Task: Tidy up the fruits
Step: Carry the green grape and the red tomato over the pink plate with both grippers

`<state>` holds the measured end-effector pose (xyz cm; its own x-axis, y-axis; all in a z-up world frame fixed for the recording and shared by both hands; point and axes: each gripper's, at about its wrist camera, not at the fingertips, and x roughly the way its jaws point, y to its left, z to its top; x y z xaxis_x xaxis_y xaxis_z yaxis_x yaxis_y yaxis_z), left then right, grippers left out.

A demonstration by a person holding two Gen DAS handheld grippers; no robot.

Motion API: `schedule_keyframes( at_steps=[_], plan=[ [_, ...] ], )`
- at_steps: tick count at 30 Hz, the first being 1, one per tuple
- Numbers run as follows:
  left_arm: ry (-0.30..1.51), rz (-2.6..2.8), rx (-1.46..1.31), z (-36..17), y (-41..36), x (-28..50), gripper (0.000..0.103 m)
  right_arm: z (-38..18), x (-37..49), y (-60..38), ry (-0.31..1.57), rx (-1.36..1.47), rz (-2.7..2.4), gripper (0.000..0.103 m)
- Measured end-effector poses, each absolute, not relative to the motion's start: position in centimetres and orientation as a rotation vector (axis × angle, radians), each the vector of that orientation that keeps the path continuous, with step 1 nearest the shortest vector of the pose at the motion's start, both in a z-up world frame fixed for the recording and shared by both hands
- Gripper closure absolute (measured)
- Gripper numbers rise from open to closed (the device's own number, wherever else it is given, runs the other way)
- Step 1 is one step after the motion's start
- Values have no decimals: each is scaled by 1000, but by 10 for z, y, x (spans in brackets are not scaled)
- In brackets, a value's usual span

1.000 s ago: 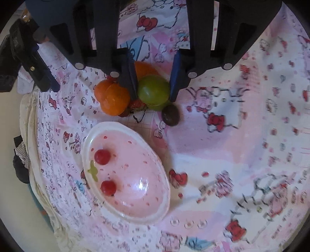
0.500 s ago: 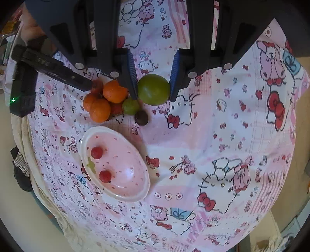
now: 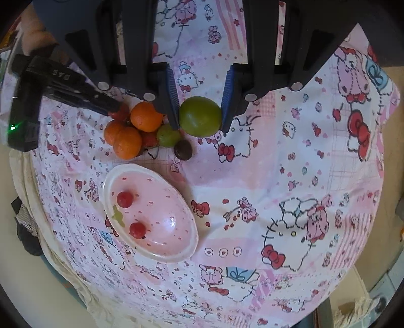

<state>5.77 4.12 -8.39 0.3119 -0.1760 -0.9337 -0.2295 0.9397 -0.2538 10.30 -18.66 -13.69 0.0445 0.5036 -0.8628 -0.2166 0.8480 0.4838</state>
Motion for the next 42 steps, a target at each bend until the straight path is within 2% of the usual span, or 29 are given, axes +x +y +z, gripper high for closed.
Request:
schedule_keyframes(
  at_steps=[2, 11, 15, 17, 24, 28, 37, 42],
  plan=[
    [1253, 44, -364, -83, 42, 57, 76, -132, 103, -190, 1415, 266, 564, 79],
    [1250, 84, -380, -88, 51, 52, 76, -127, 103, -203, 1387, 269, 517, 81],
    [1240, 93, -382, -87, 55, 51, 76, -130, 105, -207, 1408, 311, 509, 80],
    [1242, 94, -391, -87, 56, 53, 76, -133, 105, -205, 1425, 329, 517, 77],
    [1236, 69, -377, -84, 49, 55, 76, -134, 105, -196, 1433, 309, 524, 77],
    [1236, 68, -373, -85, 47, 58, 76, -146, 111, -187, 1460, 279, 510, 71],
    [1237, 82, -375, -86, 52, 57, 76, -150, 110, -184, 1478, 249, 526, 74],
    [1227, 82, -365, -80, 51, 54, 76, -134, 106, -196, 1448, 332, 560, 74]
  ],
)
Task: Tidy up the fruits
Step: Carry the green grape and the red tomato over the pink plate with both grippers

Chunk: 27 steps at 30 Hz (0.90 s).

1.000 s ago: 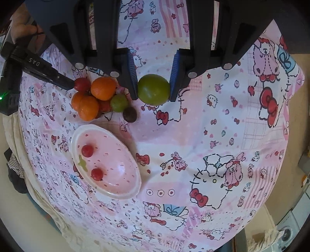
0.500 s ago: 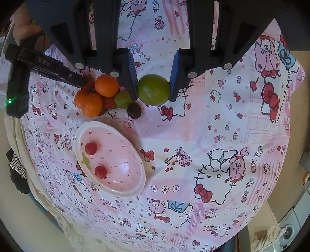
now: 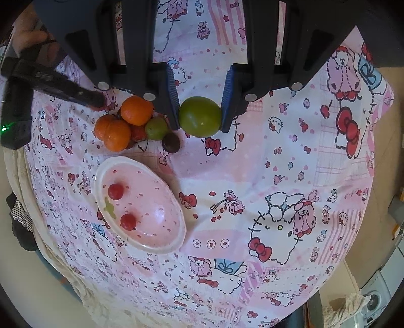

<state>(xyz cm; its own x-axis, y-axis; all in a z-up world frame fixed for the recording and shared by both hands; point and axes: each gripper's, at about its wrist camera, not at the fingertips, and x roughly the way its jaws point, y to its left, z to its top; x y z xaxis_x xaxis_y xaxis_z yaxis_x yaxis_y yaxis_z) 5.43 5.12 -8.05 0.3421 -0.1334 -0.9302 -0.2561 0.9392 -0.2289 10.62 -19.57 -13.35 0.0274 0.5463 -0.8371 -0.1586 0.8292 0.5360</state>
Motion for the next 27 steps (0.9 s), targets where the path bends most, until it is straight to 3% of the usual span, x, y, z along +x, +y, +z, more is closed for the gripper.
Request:
schedule_keyframes(
  at_steps=[14, 27],
  plan=[
    [1082, -24, -171, -14, 47, 101, 76, -50, 155, -248, 1139, 568, 615, 74],
    [1086, -69, -78, -40, 29, 171, 76, -63, 224, -227, 1167, 481, 607, 74]
  ],
)
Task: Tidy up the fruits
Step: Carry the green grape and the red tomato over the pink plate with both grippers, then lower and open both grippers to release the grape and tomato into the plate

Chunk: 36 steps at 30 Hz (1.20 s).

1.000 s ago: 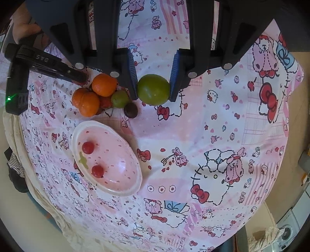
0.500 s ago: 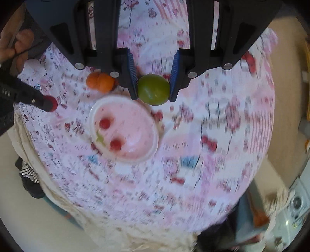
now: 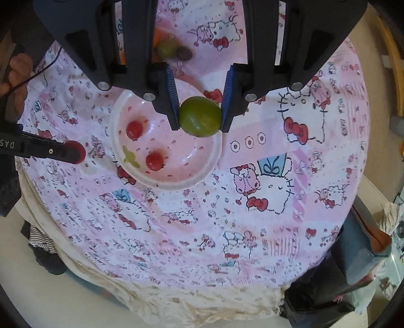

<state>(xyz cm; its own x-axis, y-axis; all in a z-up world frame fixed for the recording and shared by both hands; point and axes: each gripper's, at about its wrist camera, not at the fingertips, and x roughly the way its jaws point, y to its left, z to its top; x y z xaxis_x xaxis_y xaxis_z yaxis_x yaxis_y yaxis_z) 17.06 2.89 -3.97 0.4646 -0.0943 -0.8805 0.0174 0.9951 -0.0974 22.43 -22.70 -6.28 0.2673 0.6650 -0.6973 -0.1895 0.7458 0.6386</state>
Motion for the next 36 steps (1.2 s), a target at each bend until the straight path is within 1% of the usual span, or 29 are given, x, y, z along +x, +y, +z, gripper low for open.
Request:
schedule_keyframes(
  at_steps=[9, 15, 19, 25, 36],
  plan=[
    [1137, -64, -27, -76, 20, 205, 76, -96, 261, -201, 1232, 411, 587, 74],
    [1162, -84, 0, -104, 9, 221, 76, -119, 270, -192, 1278, 368, 559, 74],
    [1188, -105, 20, -121, 1, 223, 76, -124, 273, -190, 1287, 362, 550, 74],
    [1174, -99, 58, -130, -4, 223, 75, -127, 272, -187, 1291, 343, 525, 74],
    [1195, -103, -11, -134, 1, 226, 74, -144, 271, -188, 1342, 347, 501, 71]
  ],
)
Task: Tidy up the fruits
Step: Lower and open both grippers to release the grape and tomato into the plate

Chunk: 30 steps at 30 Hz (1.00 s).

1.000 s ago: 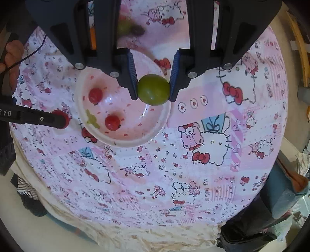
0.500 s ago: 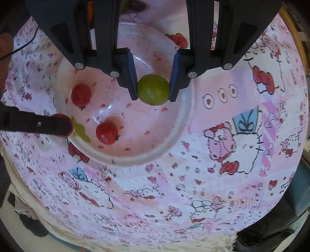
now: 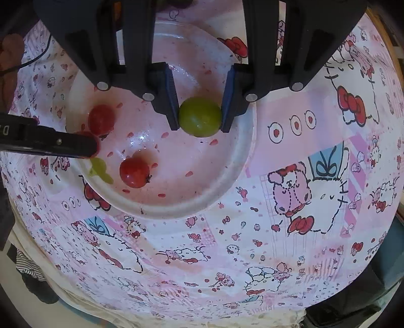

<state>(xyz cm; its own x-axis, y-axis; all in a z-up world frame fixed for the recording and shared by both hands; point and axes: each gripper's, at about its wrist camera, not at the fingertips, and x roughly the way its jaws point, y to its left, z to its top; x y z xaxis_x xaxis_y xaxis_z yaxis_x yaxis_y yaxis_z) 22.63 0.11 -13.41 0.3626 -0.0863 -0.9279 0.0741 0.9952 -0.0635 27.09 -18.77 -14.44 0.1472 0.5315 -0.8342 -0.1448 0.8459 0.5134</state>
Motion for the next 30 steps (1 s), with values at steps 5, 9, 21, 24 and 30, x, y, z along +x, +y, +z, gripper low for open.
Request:
schedule_keyframes(
  at_steps=[5, 9, 21, 24, 30],
  plan=[
    [1183, -106, -17, -132, 1, 227, 63, -144, 271, -189, 1341, 369, 502, 71],
    [1179, -119, -25, -128, 1, 227, 49, -141, 271, -189, 1325, 378, 516, 71],
    [1138, -128, -24, -113, 0, 223, 35, -124, 271, -195, 1272, 410, 540, 31],
    [1128, -120, -31, -109, 2, 221, 35, -118, 271, -196, 1252, 404, 535, 24],
    [1102, -114, -56, -97, 7, 216, 35, -100, 265, -193, 1193, 344, 534, 11]
  ],
)
